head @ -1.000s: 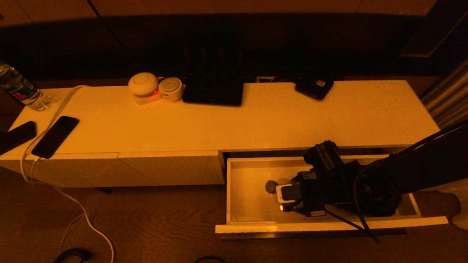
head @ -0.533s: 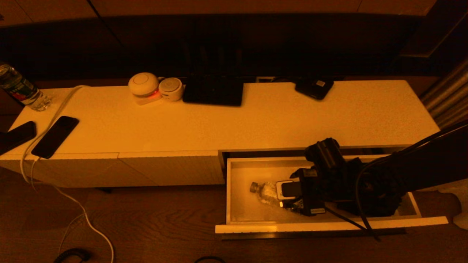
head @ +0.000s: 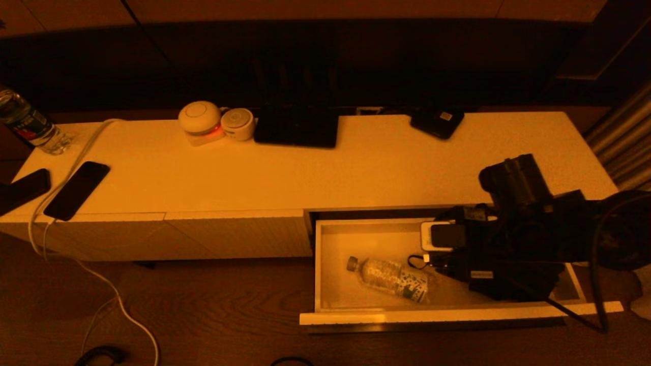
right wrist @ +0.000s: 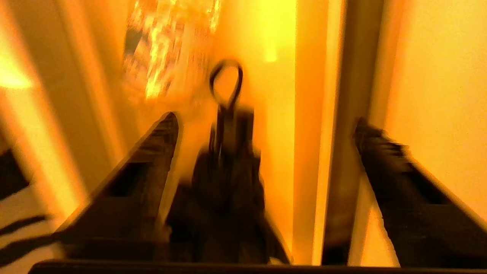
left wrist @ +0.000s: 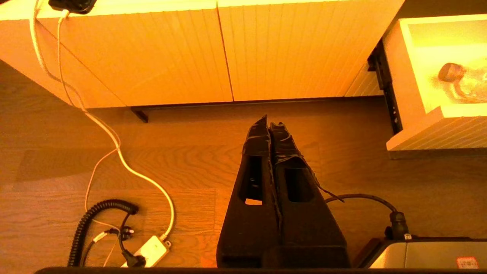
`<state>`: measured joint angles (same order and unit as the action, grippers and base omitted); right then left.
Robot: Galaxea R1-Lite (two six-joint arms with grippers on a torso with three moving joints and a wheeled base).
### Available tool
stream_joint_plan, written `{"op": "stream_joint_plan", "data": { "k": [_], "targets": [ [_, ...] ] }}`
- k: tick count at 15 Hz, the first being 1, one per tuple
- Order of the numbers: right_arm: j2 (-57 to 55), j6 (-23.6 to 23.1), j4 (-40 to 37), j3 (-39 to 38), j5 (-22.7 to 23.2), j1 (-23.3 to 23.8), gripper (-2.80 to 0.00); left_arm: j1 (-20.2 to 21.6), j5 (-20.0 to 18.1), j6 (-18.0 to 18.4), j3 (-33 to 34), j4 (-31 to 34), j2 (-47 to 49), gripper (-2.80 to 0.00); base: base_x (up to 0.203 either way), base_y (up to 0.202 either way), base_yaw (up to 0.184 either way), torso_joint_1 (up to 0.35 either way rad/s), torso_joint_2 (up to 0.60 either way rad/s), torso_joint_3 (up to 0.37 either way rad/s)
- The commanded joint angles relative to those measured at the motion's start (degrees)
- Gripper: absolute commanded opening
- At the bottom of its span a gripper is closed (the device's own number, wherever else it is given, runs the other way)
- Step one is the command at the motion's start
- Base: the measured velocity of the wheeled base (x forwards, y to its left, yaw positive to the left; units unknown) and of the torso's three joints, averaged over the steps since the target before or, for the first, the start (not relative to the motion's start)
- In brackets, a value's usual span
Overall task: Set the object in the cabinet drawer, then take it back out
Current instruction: Close the drawer
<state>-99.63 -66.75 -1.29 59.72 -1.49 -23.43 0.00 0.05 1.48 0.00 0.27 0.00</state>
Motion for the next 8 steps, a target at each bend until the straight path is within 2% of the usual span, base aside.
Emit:
{"op": "stream_joint_plan", "data": {
  "k": [1,4,8],
  "targets": [
    [7.63,1.61,-1.35,-3.06,0.00,0.63,-2.80,0.00,0.04,0.02,0.00,0.00,0.00,-2.80,0.000,0.000,0.000,0.000,0.00,0.000],
    [15.17,8.14,-4.21,-10.43,0.26,0.74,-2.80,0.00,0.04,0.02,0.00,0.00,0.00,-2.80,0.000,0.000,0.000,0.000,0.00,0.000],
    [22.91,12.35,-10.33,-18.75,2.05,-0.42,-2.80,0.00,0.04,0.02,0.00,0.00,0.00,-2.80,0.000,0.000,0.000,0.000,0.00,0.000]
  ]
}}
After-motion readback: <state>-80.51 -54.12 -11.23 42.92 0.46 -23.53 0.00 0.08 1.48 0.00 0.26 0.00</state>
